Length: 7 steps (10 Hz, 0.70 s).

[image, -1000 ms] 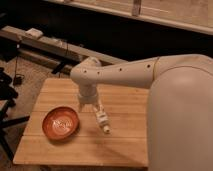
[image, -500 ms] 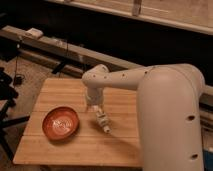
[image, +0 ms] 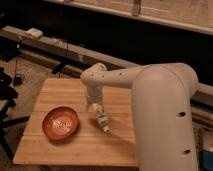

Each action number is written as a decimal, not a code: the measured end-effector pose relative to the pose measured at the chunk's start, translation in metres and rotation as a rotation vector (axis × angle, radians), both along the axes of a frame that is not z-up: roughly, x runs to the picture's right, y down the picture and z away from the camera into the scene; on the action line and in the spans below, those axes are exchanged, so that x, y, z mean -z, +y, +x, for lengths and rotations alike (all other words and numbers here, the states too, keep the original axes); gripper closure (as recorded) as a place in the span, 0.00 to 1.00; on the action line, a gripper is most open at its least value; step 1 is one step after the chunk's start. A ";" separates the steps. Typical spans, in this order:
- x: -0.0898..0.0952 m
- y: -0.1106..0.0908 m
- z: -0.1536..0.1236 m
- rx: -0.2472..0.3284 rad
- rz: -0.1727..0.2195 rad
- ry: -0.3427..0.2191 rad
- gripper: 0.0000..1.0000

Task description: Place the bottle in the ceramic bowl

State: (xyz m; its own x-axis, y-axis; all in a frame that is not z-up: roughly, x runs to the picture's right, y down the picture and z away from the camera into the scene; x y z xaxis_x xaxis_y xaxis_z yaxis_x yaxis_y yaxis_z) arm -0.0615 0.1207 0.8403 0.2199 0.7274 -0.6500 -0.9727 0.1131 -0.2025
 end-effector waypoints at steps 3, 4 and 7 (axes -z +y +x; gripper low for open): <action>-0.013 0.012 0.007 0.017 -0.007 0.016 0.35; -0.017 0.015 0.006 0.018 -0.008 0.017 0.35; -0.026 0.020 0.016 0.011 -0.015 0.035 0.35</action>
